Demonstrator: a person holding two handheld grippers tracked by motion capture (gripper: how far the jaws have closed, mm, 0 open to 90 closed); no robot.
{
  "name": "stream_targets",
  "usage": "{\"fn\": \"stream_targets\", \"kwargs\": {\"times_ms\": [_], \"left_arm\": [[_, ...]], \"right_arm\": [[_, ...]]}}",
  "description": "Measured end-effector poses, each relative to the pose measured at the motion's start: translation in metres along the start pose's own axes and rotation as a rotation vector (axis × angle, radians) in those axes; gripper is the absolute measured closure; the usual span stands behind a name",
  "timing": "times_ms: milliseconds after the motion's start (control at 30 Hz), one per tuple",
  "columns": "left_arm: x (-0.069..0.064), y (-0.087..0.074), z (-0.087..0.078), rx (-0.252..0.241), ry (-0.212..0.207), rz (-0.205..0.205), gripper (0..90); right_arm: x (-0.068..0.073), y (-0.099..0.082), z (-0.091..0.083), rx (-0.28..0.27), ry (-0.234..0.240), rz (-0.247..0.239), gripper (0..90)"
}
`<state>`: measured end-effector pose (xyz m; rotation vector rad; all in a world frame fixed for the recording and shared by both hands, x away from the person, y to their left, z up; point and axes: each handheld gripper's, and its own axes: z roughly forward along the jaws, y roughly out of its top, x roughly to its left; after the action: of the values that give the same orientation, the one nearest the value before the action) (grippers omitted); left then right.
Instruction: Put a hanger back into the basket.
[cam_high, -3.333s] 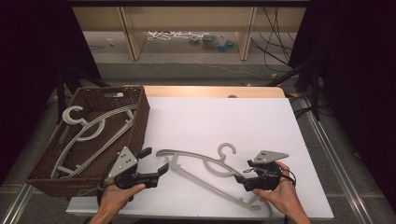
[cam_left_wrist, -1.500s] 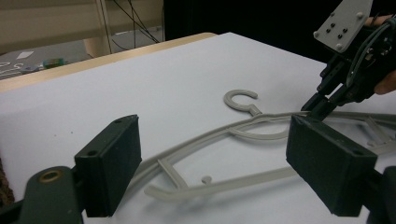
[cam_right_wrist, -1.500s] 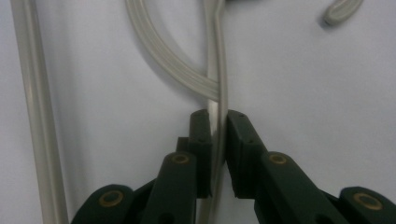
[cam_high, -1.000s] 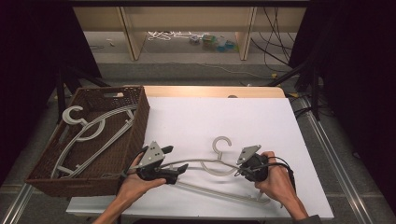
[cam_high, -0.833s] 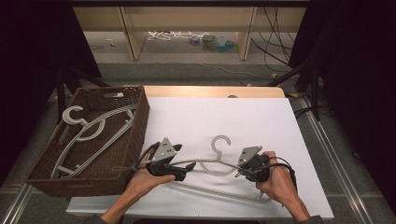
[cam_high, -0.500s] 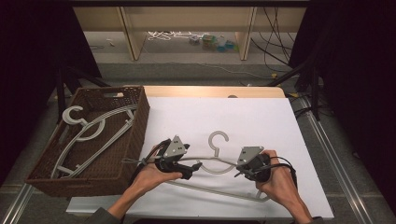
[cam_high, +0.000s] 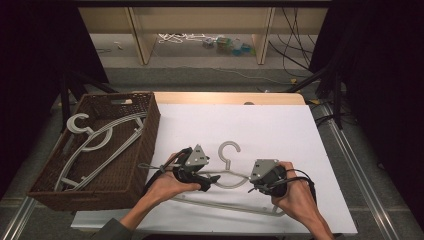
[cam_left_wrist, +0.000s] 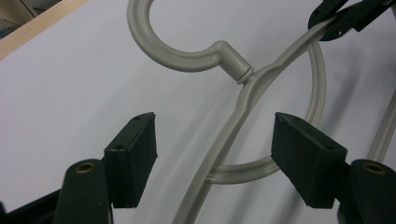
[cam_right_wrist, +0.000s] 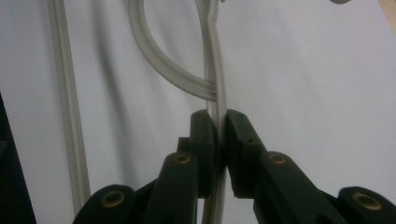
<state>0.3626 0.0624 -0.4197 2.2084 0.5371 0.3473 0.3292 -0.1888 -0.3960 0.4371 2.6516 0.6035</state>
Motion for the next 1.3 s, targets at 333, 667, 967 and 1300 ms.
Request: {"fn": "stream_targets", "kwargs": {"times_ms": [333, 667, 967, 1300], "left_arm": [[0.001, 0.004, 0.011, 0.009, -0.03, 0.015, 43.2], [-0.006, 0.0, 0.017, 0.069, -0.055, 0.094, 69.6], [-0.012, 0.004, 0.011, 0.088, -0.053, 0.195, 75.8], [-0.02, 0.006, 0.006, 0.07, -0.059, 0.213, 81.9]], "right_arm": [[0.003, 0.004, -0.003, -0.015, -0.002, -0.006, 82.3], [0.005, 0.005, -0.001, -0.013, 0.012, -0.025, 82.3], [0.002, 0.002, -0.001, -0.04, 0.015, -0.047, 81.5], [-0.006, -0.002, -0.007, -0.108, -0.046, 0.082, 65.6]]}}
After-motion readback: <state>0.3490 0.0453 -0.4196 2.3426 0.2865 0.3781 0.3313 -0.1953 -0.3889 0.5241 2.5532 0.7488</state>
